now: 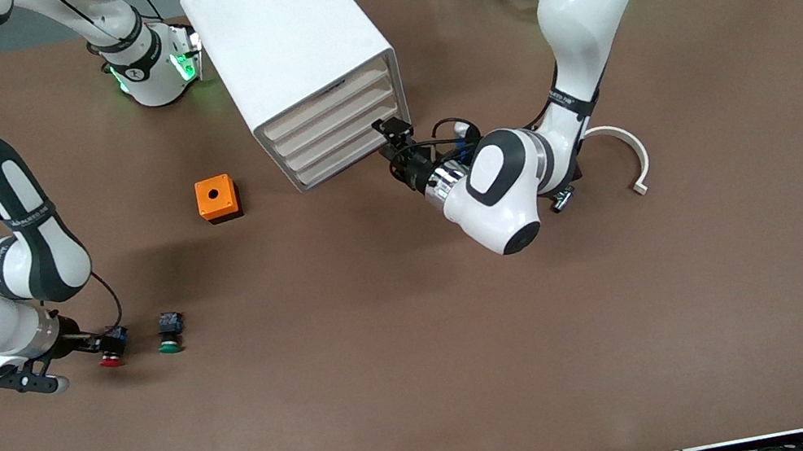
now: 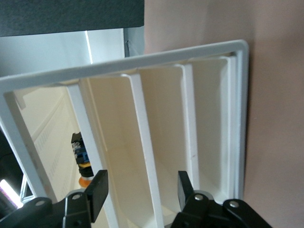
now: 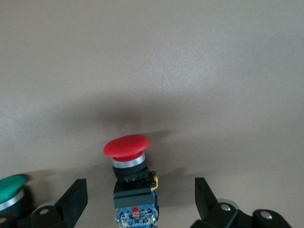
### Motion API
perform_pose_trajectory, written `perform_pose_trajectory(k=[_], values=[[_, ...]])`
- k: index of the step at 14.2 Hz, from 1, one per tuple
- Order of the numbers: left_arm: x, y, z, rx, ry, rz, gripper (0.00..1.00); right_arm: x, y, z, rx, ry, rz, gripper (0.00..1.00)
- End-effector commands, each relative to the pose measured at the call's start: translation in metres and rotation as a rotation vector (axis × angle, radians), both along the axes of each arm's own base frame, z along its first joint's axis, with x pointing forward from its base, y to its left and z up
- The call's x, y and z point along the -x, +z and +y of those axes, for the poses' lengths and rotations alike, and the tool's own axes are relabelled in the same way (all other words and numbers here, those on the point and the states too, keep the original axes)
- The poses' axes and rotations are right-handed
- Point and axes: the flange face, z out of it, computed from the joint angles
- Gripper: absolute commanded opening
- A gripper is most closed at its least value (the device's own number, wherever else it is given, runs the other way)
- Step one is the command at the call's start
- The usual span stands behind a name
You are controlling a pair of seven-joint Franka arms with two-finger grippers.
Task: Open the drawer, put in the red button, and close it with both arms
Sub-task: 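Grasp the drawer handle with the left gripper while the right gripper grasps the button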
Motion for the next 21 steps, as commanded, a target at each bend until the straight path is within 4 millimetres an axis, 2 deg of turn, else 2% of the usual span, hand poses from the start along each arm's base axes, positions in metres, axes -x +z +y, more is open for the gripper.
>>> perform_pose_trajectory(k=[1,3,5,7,8,9,10,12,13,14,15,18,19,20,21], values=[[0.02,-0.008,-0.025,-0.016,-0.019,0.037,0.61,0.001,-0.009,0.002,-0.004,-0.013,0.008,1.0],[0.027,-0.017,-0.03,-0.025,-0.026,0.055,0.6,0.004,-0.014,0.007,-0.006,-0.006,0.021,1.0],[0.042,-0.025,-0.042,-0.039,-0.055,0.065,0.55,0.006,-0.016,0.01,-0.006,-0.002,0.025,1.0],[0.053,-0.026,-0.05,-0.062,-0.067,0.079,0.48,0.008,-0.018,0.011,-0.008,0.001,0.034,0.88],[0.057,-0.026,-0.054,-0.07,-0.075,0.081,0.41,0.009,-0.019,0.012,-0.01,0.006,0.04,0.8],[0.059,-0.026,-0.056,-0.07,-0.078,0.081,0.36,0.011,-0.02,0.014,-0.011,0.013,0.046,0.67],[0.059,-0.025,-0.056,-0.07,-0.077,0.08,0.29,0.011,-0.019,0.014,-0.011,0.015,0.046,0.53],[0.059,-0.026,-0.055,-0.075,-0.082,0.075,0.11,0.011,-0.017,0.014,-0.014,0.015,0.055,0.16],[0.061,-0.027,-0.056,-0.079,-0.087,0.071,0.06,0.011,-0.015,0.015,-0.016,0.014,0.059,0.04],[0.059,-0.025,-0.055,-0.084,-0.084,0.065,0.02,0.01,-0.009,0.016,-0.019,0.008,0.067,0.01],[0.05,-0.02,-0.049,-0.088,-0.068,0.063,0.01,0.008,0.001,0.016,-0.022,0.004,0.069,0.0],[0.01,-0.007,-0.015,-0.117,-0.027,0.001,0.01,0.01,0.051,0.018,-0.042,-0.044,0.115,0.0],[-0.014,0.001,0.0,-0.11,0.008,-0.03,0.01,0.012,0.068,0.024,-0.05,-0.059,0.127,0.0],[-0.03,0.006,0.009,-0.1,0.035,-0.05,0.01,0.013,0.081,0.03,-0.055,-0.078,0.135,0.0],[-0.051,0.01,0.026,-0.088,0.066,-0.083,0.01,0.016,0.098,0.04,-0.061,-0.111,0.147,0.0]])
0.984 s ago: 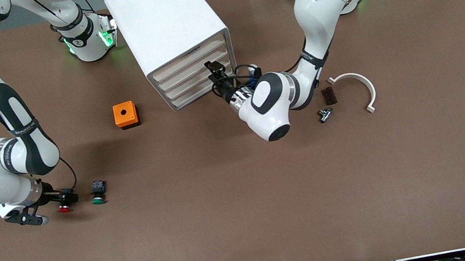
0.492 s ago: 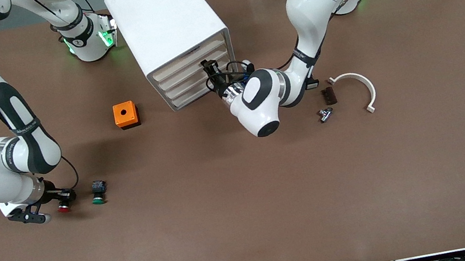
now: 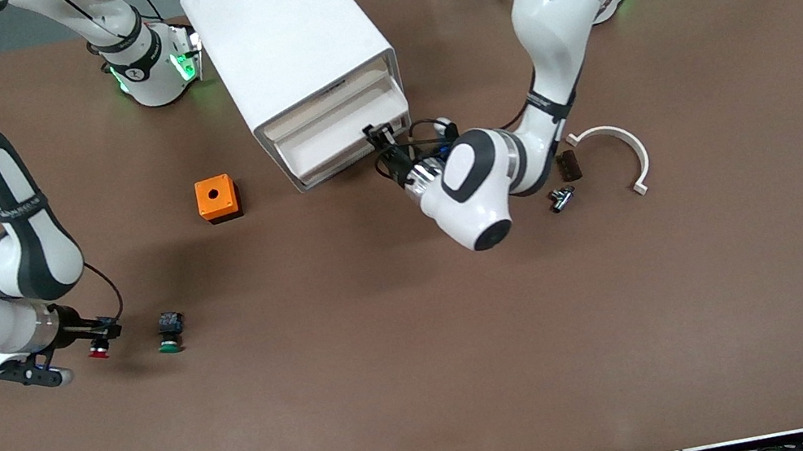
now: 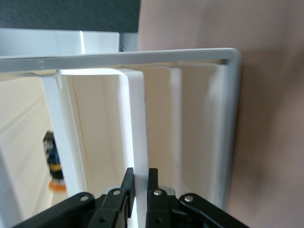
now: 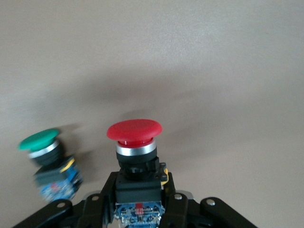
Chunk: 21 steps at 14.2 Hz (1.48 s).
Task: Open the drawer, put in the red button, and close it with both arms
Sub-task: 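Pull the drawer open with the left gripper while the right gripper lifts the button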
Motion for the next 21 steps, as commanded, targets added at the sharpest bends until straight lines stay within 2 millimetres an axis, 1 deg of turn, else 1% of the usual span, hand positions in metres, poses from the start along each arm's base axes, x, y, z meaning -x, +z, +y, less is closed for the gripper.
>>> perform_pose_trajectory(k=[1,2,3,4,5,6,7,8,9,10,11,12,13,14,15,16,17,18,20,21], values=[[-0.047,0.024,0.035,0.035,0.056,-0.094,0.01,0.011,0.053,0.033,-0.008,-0.087,0.022,0.0],[-0.06,0.026,0.047,0.044,0.073,-0.124,0.02,0.014,0.073,0.055,-0.003,-0.125,0.033,0.0],[-0.066,0.027,0.054,0.052,0.08,-0.145,0.07,0.017,0.092,0.074,0.004,-0.173,0.035,0.0],[-0.071,0.025,0.058,0.063,0.087,-0.173,0.18,0.022,0.112,0.098,0.01,-0.219,0.043,0.0],[-0.072,0.024,0.059,0.067,0.088,-0.182,0.47,0.028,0.128,0.118,0.015,-0.254,0.048,0.0],[-0.072,0.025,0.058,0.062,0.089,-0.181,0.9,0.036,0.144,0.139,0.012,-0.305,0.046,0.0],[-0.074,0.028,0.06,0.062,0.091,-0.186,0.99,0.045,0.153,0.16,-0.025,-0.359,0.053,0.0],[-0.079,0.031,0.067,0.057,0.1,-0.195,1.0,0.055,0.165,0.193,-0.051,-0.396,0.056,0.0],[-0.084,0.032,0.074,0.048,0.109,-0.206,1.0,0.063,0.171,0.219,-0.042,-0.444,0.058,0.0],[-0.091,0.038,0.084,0.039,0.122,-0.224,1.0,0.074,0.177,0.255,-0.031,-0.488,0.062,0.0],[-0.101,0.041,0.1,0.026,0.138,-0.248,1.0,0.084,0.179,0.289,-0.019,-0.533,0.065,0.0],[-0.11,0.042,0.114,0.012,0.15,-0.271,1.0,0.092,0.182,0.312,-0.013,-0.58,0.064,0.0],[-0.122,0.051,0.129,0.013,0.156,-0.318,1.0,0.104,0.182,0.342,-0.01,-0.609,0.058,0.0],[-0.134,0.065,0.143,0.004,0.161,-0.369,1.0,0.111,0.182,0.364,-0.011,-0.649,0.051,0.0],[-0.143,0.073,0.155,-0.016,0.164,-0.401,1.0,0.12,0.182,0.384,-0.013,-0.689,0.045,0.0],[-0.15,0.089,0.17,-0.058,0.15,-0.452,1.0,0.13,0.183,0.408,-0.025,-0.706,0.032,0.0],[-0.152,0.097,0.179,-0.092,0.106,-0.5,1.0,0.136,0.181,0.425,-0.037,-0.728,0.02,0.0],[-0.152,0.107,0.188,-0.132,0.024,-0.566,1.0,0.142,0.174,0.443,-0.043,-0.749,0.011,0.0],[-0.154,0.128,0.209,-0.178,-0.123,-0.682,1.0,0.154,0.163,0.471,-0.055,-0.768,-0.001,0.0],[-0.154,0.143,0.214,-0.168,-0.214,-0.748,1.0,0.16,0.158,0.484,-0.061,-0.777,-0.004,0.0]])
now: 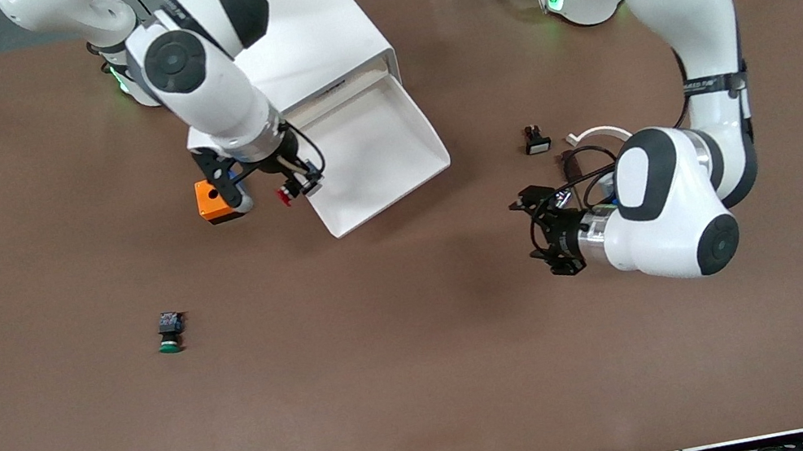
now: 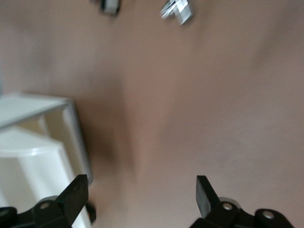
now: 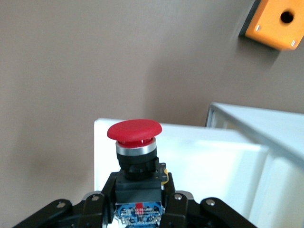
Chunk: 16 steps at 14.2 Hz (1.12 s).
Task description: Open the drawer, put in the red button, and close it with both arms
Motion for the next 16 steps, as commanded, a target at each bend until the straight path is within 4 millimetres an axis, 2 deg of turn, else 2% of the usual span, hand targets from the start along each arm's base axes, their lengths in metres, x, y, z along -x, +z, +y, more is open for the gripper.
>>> perform_pose_trajectory(k=[1,2,4,6,7,12,16], values=[[0.004,0.037,0.016,-0.08,-0.237,-0.14,1.0,0.012,-0.016,0.026,-0.014,-0.044,-0.007,0.0],[0.004,0.047,0.023,-0.112,-0.311,-0.175,1.0,0.017,-0.022,0.035,-0.013,-0.043,-0.004,0.0],[0.005,0.048,0.025,-0.133,-0.473,-0.214,1.0,0.024,-0.036,0.046,0.0,-0.029,0.008,0.0],[0.013,0.054,0.009,-0.189,-0.642,-0.244,1.0,0.028,-0.047,0.055,0.004,-0.019,0.007,0.0],[0.014,0.056,0.006,-0.187,-0.666,-0.251,1.0,0.032,-0.048,0.06,0.004,-0.01,0.008,0.0],[0.02,0.054,-0.009,-0.042,-0.999,-0.297,1.0,0.044,-0.065,0.084,-0.001,-0.038,0.0,0.0],[0.03,0.05,-0.043,0.083,-1.238,-0.363,1.0,0.049,-0.083,0.105,0.004,-0.051,0.002,0.0]])
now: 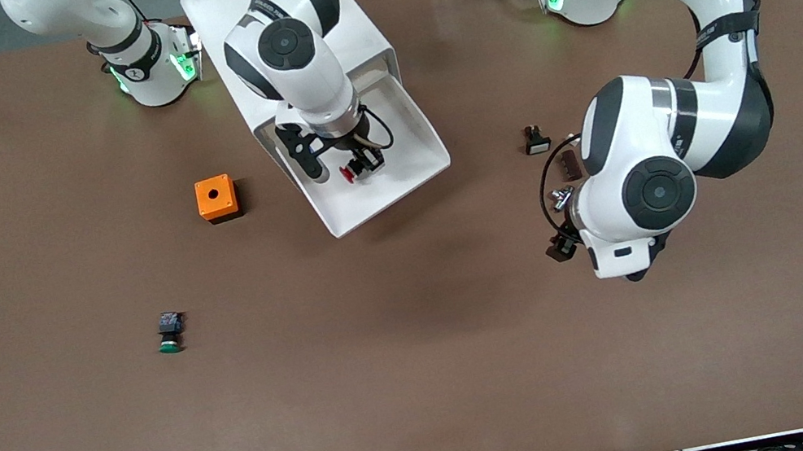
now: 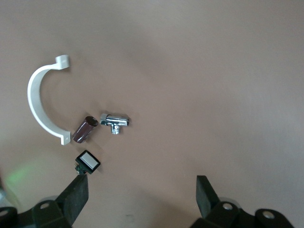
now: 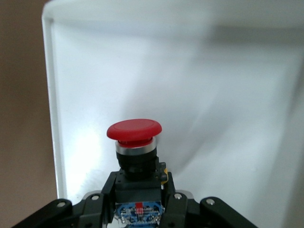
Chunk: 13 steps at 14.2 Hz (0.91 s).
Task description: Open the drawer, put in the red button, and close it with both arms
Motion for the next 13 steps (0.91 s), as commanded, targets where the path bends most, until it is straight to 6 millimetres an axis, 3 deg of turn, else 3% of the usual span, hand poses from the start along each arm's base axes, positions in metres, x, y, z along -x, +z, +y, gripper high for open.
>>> perform_pose_trajectory(k=[1,2,3,4,5,7,9,13], values=[[0.011,0.002,-0.032,0.061,-0.141,-0.037,1.0,0.0,-0.009,0.018,-0.002,-0.026,0.006,0.0],[0.016,-0.003,-0.049,0.087,-0.169,-0.05,1.0,0.001,-0.01,0.023,-0.001,-0.033,0.009,0.02],[0.023,-0.009,-0.071,0.126,-0.187,-0.067,1.0,0.0,-0.009,0.024,0.0,-0.035,0.011,0.23],[0.03,-0.022,-0.092,0.149,-0.205,-0.069,1.0,0.0,-0.01,0.023,0.006,-0.036,0.016,0.78],[0.034,-0.031,-0.107,0.16,-0.226,-0.084,1.0,0.001,-0.01,0.023,0.016,-0.031,0.018,1.0],[0.04,-0.045,-0.126,0.175,-0.257,-0.103,1.0,-0.011,0.001,0.016,0.048,0.008,-0.003,1.0],[0.056,-0.064,-0.155,0.178,-0.298,-0.104,1.0,-0.029,0.036,0.009,0.087,0.147,0.009,1.0],[0.084,-0.094,-0.198,0.182,-0.343,-0.105,1.0,-0.085,0.101,-0.041,0.092,0.384,0.025,1.0]])
